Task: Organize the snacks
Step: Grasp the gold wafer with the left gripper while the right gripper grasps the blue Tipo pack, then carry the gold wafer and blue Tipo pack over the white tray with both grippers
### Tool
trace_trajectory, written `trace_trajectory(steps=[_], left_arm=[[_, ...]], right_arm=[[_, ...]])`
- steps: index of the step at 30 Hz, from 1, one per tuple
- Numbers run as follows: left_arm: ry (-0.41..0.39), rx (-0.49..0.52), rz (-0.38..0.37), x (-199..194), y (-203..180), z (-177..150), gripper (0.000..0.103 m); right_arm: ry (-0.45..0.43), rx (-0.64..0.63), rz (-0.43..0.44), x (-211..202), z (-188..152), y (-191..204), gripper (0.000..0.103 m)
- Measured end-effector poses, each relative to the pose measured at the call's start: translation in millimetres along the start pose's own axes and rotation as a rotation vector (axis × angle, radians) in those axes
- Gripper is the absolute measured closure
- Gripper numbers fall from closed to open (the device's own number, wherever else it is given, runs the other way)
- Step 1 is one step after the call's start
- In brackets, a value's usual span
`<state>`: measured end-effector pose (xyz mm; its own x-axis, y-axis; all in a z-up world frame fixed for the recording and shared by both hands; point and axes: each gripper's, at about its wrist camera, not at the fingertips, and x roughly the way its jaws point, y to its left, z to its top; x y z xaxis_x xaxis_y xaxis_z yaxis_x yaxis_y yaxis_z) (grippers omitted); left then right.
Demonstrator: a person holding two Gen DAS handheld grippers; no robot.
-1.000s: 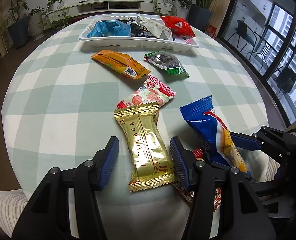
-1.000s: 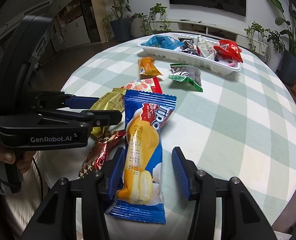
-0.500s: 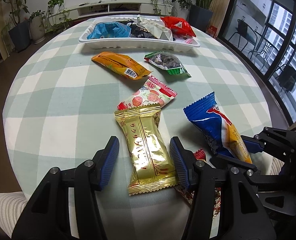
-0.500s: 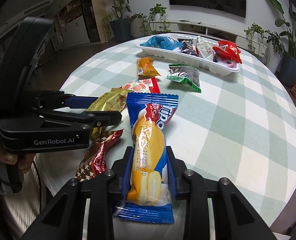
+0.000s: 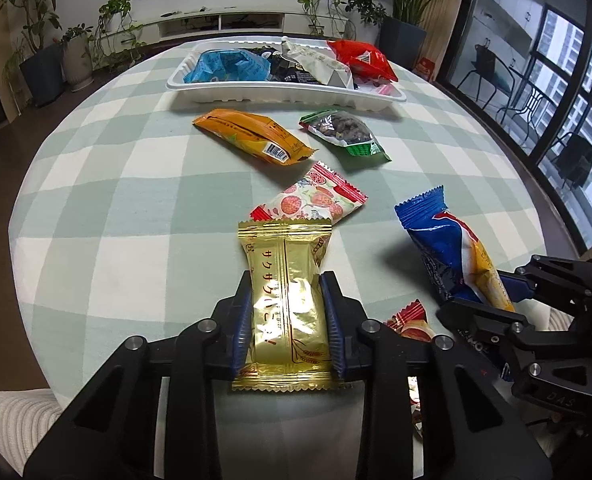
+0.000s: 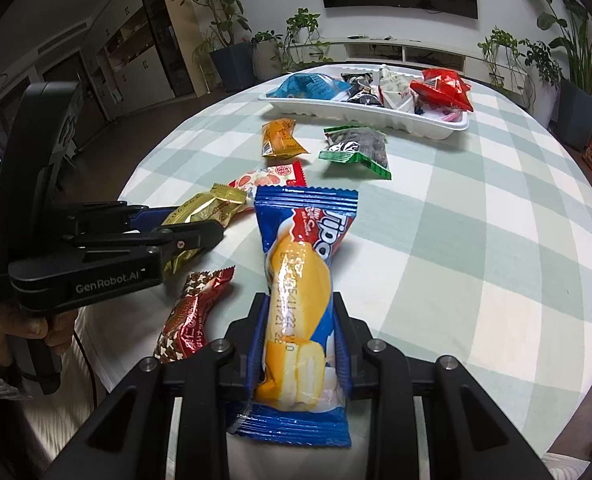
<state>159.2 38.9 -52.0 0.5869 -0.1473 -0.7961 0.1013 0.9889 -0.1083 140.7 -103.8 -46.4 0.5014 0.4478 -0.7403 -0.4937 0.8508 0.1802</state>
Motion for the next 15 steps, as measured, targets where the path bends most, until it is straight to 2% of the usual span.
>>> trace_trajectory(steps=[15], left_arm=[[-0.060, -0.082, -0.064, -24, 14, 1, 0.074]], right_arm=[[-0.024, 0.213, 0.151, -7, 1, -32, 0.074]])
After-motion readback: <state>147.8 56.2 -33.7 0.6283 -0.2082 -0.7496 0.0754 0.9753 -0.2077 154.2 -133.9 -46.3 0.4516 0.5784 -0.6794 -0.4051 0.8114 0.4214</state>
